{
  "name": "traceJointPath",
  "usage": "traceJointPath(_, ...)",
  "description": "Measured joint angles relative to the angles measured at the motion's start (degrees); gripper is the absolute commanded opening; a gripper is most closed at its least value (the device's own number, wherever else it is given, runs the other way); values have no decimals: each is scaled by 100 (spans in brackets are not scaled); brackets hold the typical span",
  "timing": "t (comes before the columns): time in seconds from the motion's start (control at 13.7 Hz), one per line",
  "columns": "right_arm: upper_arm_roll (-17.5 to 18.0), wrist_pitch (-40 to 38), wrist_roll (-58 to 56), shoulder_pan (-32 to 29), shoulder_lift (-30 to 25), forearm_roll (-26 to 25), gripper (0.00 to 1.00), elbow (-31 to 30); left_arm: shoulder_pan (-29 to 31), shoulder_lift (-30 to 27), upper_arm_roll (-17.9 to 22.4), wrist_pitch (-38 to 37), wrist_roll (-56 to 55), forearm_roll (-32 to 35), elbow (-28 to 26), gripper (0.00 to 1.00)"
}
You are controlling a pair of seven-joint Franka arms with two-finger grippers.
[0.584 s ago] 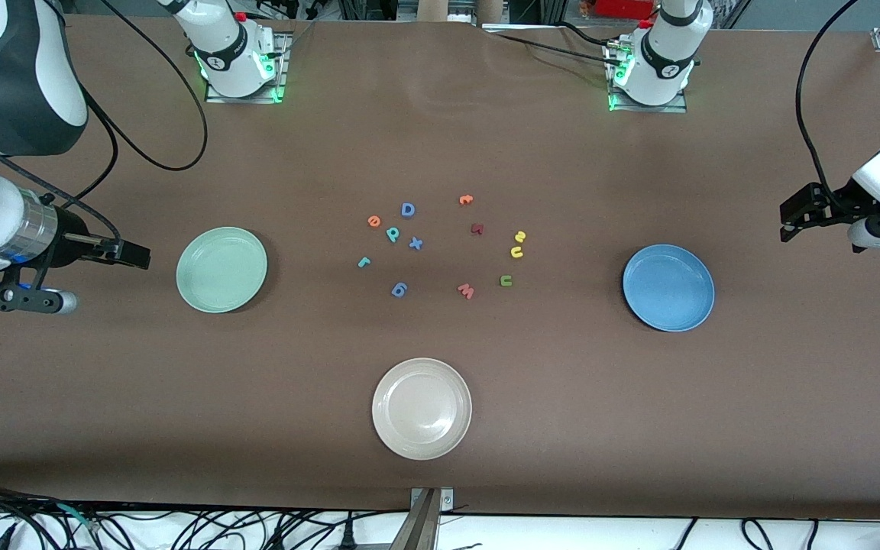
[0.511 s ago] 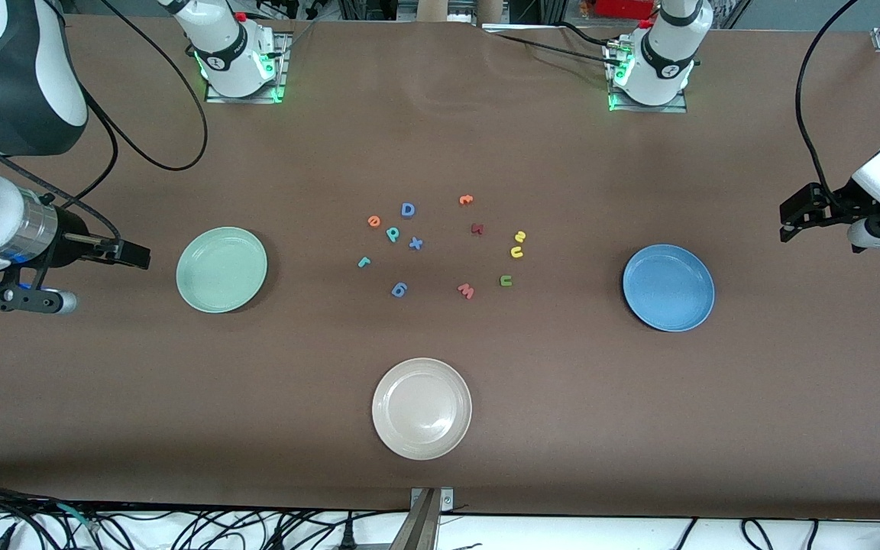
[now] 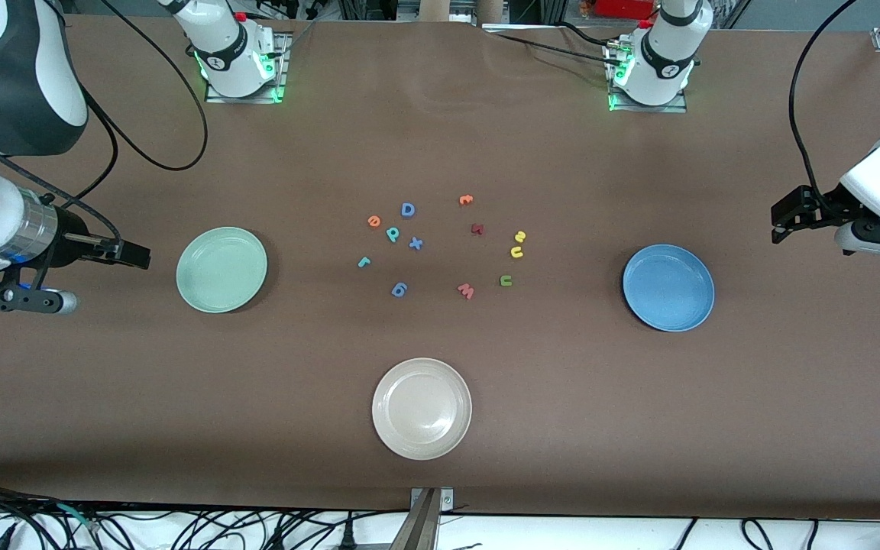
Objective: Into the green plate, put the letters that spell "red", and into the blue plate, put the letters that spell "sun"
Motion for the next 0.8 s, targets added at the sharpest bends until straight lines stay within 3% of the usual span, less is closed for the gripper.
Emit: traceJointPath(0.8, 0, 0, 0, 0, 0, 0, 100, -3, -4, 81, 2, 0, 0, 0, -13, 100)
